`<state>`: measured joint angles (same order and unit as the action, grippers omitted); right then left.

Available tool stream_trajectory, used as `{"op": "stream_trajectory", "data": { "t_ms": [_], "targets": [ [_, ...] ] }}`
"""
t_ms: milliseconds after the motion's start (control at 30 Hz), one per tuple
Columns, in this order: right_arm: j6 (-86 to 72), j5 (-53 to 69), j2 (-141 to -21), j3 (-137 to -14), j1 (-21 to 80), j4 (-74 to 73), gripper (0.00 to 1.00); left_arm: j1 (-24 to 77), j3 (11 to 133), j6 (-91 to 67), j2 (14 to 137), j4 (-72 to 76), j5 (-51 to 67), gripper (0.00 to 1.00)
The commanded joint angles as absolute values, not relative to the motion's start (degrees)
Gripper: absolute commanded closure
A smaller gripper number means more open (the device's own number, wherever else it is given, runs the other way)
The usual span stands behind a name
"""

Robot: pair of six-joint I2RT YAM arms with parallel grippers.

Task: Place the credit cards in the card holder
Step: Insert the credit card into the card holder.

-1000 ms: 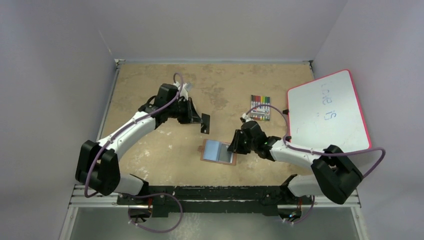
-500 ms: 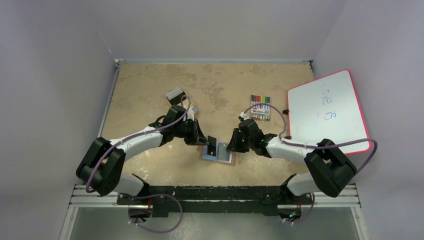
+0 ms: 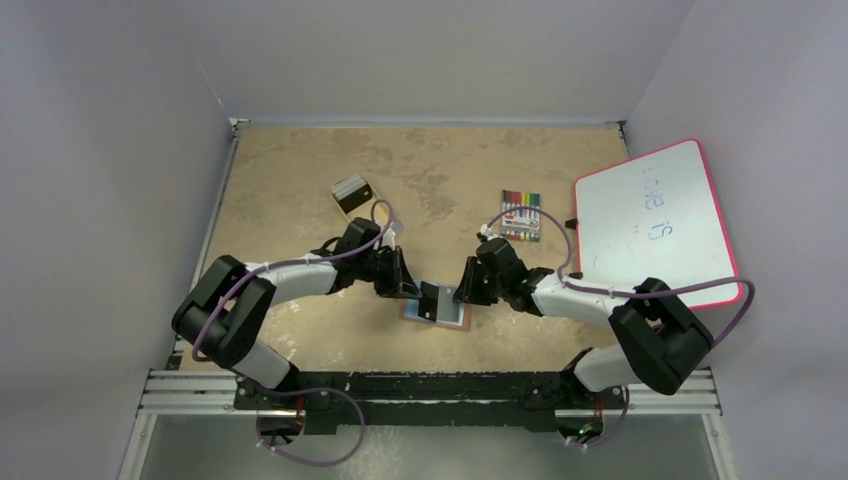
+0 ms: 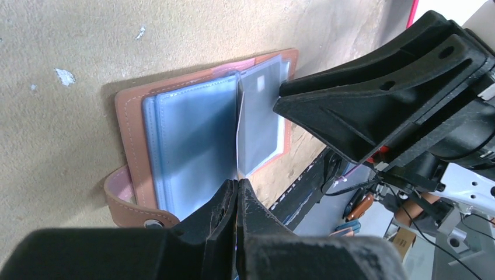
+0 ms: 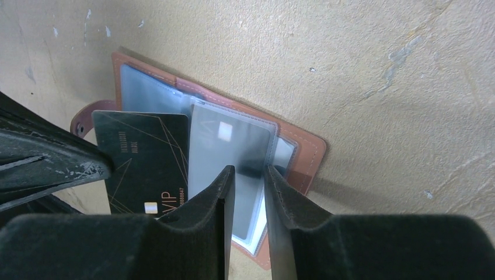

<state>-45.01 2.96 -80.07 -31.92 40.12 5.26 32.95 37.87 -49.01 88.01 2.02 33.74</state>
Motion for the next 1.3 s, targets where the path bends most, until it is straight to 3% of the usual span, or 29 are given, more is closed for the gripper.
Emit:
{"op": "stream_trajectory", "data": {
  "t_ms": [0, 533, 1267],
  "targets": [
    [-43.90, 0.35, -79.72, -31.38, 40.17, 3.57, 0.72, 33.22, 37.94, -48.19, 89.35, 5.40, 35.19, 1.00],
    [-43.77, 0.44, -78.69, -31.05, 40.17, 3.32, 0.72, 33.31, 41.27, -42.06, 93.06, -2.99, 29.63, 1.00],
    [-43.66, -0.97, -78.61, -31.20, 40.19, 4.18, 0.72, 34.63, 42.71, -45.44, 93.38, -0.33, 27.88, 1.00]
  ]
}}
